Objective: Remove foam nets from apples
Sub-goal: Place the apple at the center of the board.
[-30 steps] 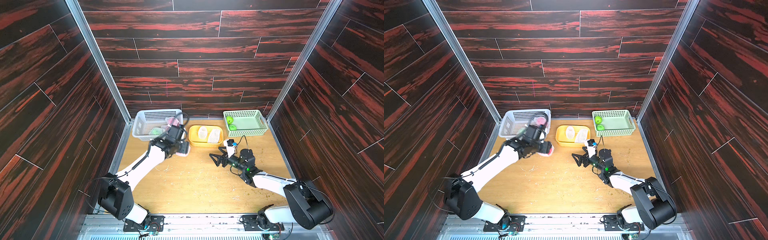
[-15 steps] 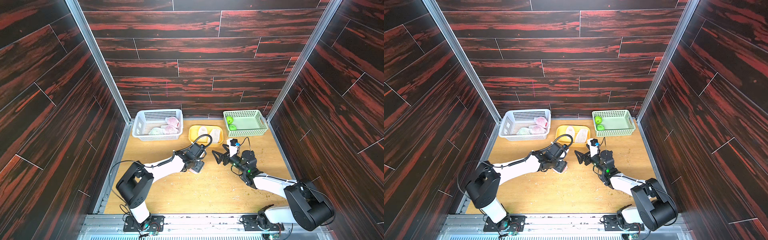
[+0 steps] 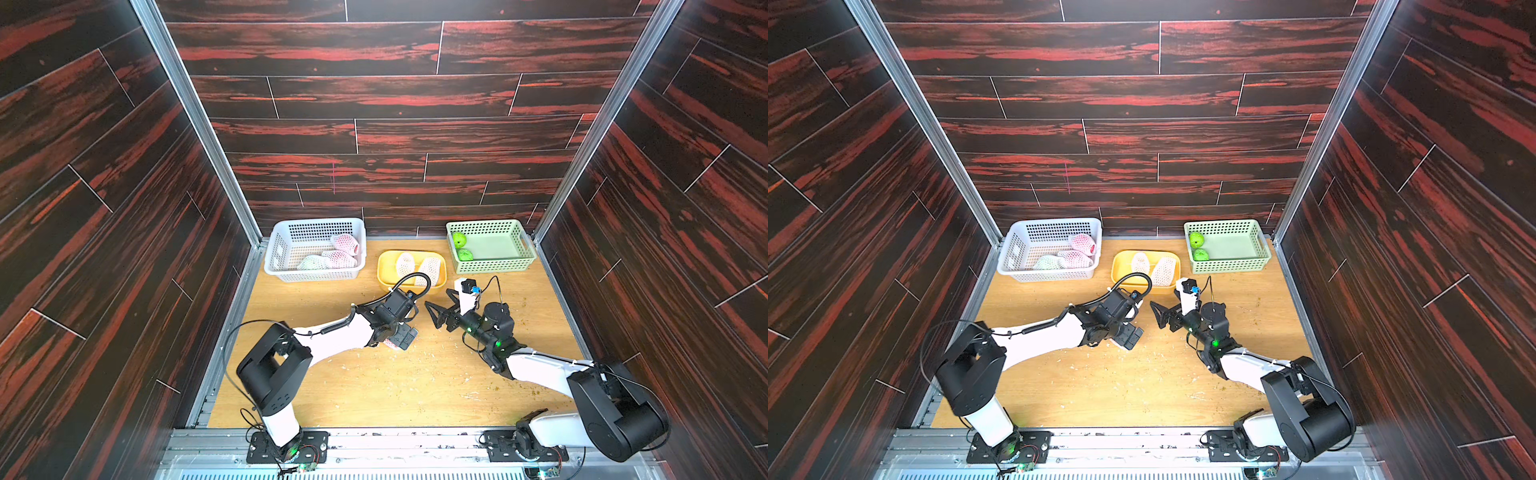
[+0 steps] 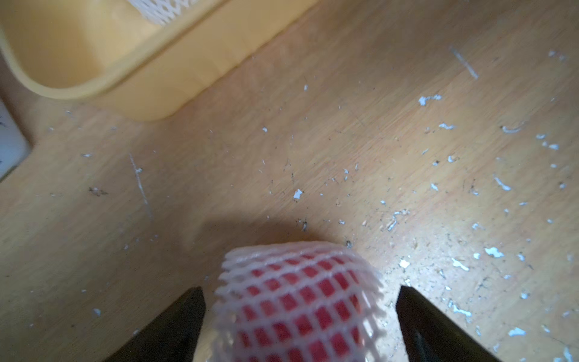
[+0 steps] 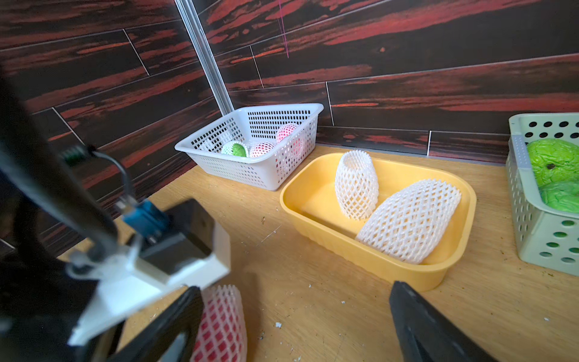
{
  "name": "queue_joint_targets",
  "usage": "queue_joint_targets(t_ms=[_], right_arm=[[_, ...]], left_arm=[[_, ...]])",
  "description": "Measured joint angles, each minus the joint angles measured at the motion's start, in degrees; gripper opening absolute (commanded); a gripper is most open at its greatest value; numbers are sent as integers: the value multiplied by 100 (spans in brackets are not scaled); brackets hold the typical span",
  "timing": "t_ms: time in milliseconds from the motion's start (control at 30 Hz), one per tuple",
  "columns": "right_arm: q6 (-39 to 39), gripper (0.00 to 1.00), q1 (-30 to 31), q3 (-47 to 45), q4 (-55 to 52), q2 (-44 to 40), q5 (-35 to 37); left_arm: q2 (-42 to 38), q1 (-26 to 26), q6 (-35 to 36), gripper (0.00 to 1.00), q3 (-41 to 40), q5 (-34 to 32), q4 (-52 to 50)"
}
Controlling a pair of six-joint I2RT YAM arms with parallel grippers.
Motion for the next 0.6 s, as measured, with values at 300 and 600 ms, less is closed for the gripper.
queue_joint_targets(t_ms=[300, 600], right_arm=[[96, 98, -24, 575, -660, -15, -866], [269, 94, 286, 1279, -1799, 988, -2072]], left_arm=[[-1864, 520, -367, 100, -990, -142, 1025], [-2124, 1853, -1346, 100, -2435, 216, 1921]])
